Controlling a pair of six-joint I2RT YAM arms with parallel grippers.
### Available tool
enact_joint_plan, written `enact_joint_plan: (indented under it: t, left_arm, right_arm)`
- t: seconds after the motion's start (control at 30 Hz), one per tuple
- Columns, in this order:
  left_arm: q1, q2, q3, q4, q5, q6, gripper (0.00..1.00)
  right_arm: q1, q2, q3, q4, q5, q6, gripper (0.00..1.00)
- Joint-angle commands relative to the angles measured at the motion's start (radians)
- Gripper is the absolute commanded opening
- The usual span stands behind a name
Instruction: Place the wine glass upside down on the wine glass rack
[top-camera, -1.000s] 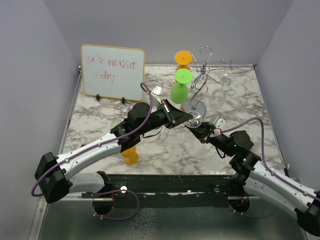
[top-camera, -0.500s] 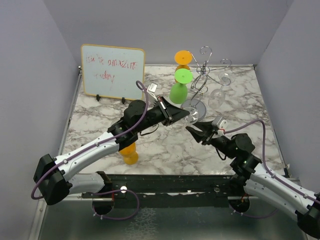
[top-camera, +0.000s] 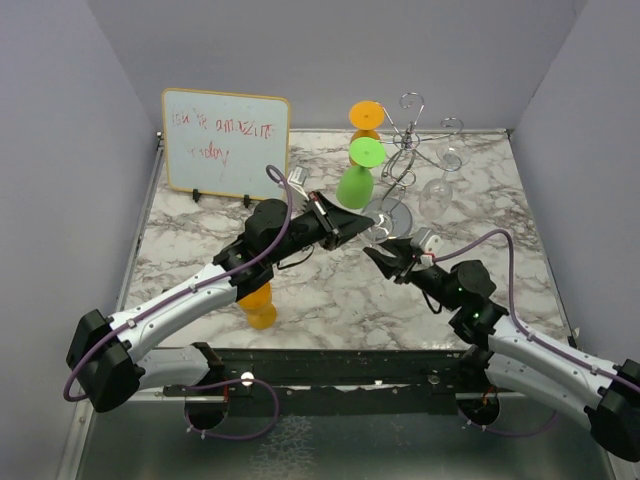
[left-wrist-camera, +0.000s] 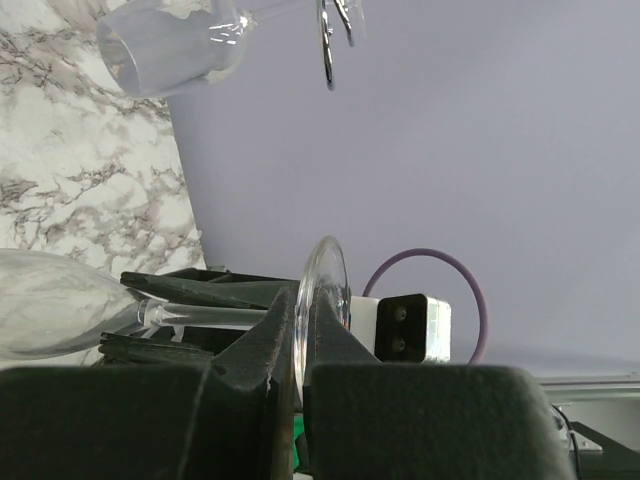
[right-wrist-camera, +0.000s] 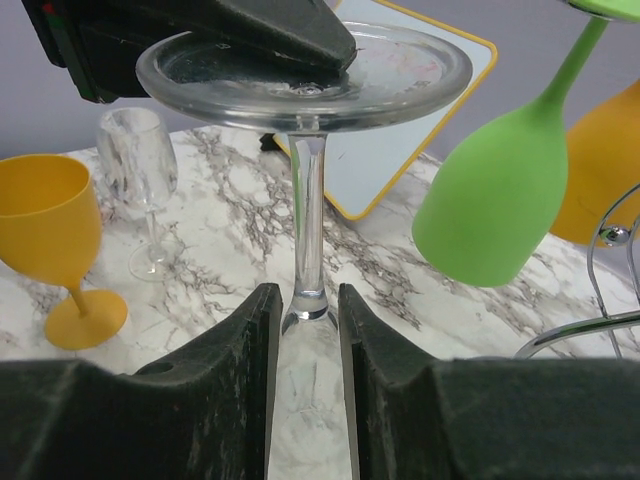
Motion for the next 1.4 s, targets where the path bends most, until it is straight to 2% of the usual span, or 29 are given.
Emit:
enact_joint_plan:
  t: [0.0,0.23,0.3,0.4,0.57,0.67,0.77,0.87,1.03,1.37]
  left_arm:
    - [-0.005,-0.017,-0.003,0.092,0.055,-0.076,0.0]
    - [0.001,-0.024,-0.013,0.105,0.057,-0.081,0.01]
    - [0.001,-0.025,-0.019,0.105,0.048,-0.081,0.13]
    - [0.001,-0.032,-0.031,0.105,0.038,-0.08,0.29]
    - [0.003,-0.044,-0.045,0.104,0.001,-0.043,0.69]
    - [0.006,-0.06,-0.05,0.099,-0.024,0.012,0.82]
    - [0.01,-0.081,-0.038,0.037,-0.061,0.095,0.91]
    - [0.012,-0.109,-0.012,-0.081,-0.129,0.198,0.96]
    - [0.014,-0.163,0.001,-0.192,-0.244,0.349,0.98]
    - [0.014,-0.179,-0.002,-0.269,-0.287,0.417,0.98]
  right_arm:
    - [0.004,0.027,0.016,0.073,0.011,-0.027,0.3]
    - [0.004,0.011,-0.013,0.108,0.033,-0.007,0.06]
    - [0.004,-0.002,-0.023,0.122,0.059,0.005,0.01]
    - [0.004,-0.031,-0.042,0.142,0.101,0.027,0.01]
    - [0.004,-0.092,-0.073,0.151,0.158,0.062,0.01]
    - [0.004,-0.127,-0.083,0.137,0.233,0.081,0.01]
    - [0.004,-0.156,-0.066,0.087,0.3,0.097,0.01]
    - [0.004,-0.155,-0.046,0.078,0.38,0.095,0.01]
    - [0.004,-0.094,-0.001,0.112,0.511,0.101,0.01]
    - [0.002,0.121,0.15,0.163,0.789,0.126,0.01]
